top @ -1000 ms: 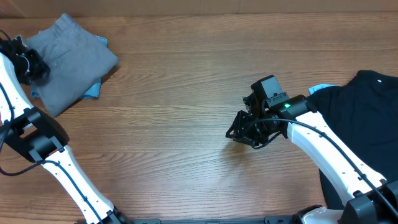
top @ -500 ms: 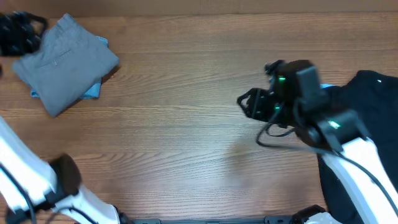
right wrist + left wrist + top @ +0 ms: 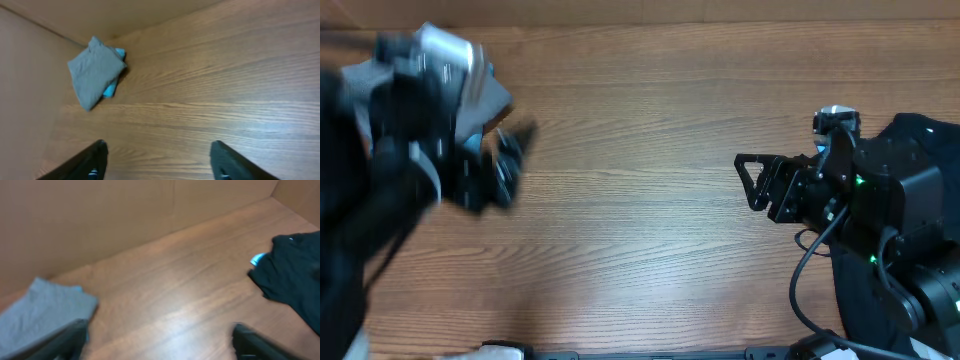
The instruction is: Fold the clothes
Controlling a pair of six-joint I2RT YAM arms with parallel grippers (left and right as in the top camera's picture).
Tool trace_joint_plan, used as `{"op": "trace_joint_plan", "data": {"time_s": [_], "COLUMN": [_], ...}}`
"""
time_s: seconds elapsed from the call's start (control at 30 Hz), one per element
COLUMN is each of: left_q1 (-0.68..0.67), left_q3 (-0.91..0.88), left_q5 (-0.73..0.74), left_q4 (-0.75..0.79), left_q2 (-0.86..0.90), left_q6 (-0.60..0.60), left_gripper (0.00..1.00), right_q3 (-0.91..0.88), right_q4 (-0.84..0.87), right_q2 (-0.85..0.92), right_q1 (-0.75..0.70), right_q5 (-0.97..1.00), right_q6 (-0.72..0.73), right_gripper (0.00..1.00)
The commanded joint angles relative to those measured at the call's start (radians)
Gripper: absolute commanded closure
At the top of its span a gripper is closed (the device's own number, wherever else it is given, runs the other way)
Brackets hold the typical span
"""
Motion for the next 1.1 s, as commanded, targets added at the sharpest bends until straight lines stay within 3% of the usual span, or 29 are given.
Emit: {"op": "trace_joint_plan", "data": {"time_s": [0.0, 0.17, 1.07], "left_q1": [-0.048, -0.048, -0.048], "left_q3": [-0.135, -0.304, -0.377], "left_q5": [-0.146, -0.161, -0.151], "left_q4": [-0.002, -0.002, -0.002], "left_q2": [-0.116, -0.196, -0.033], "left_q6": [-0.107, -0.122, -0.122], "left_gripper": [0.0, 0.0, 0.0], "right_q3": [0.021, 0.021, 0.02], "right_q4": [-0.003, 0.007, -0.043], "right_q2": [-0.015, -0.005, 0.026], "right_q1": [-0.006, -0.006, -0.006], "right_q5": [0.014, 0.015, 0.071], "right_q6": [-0.023, -0.022, -0.022], "right_gripper": [0.23, 0.0, 0.0]}}
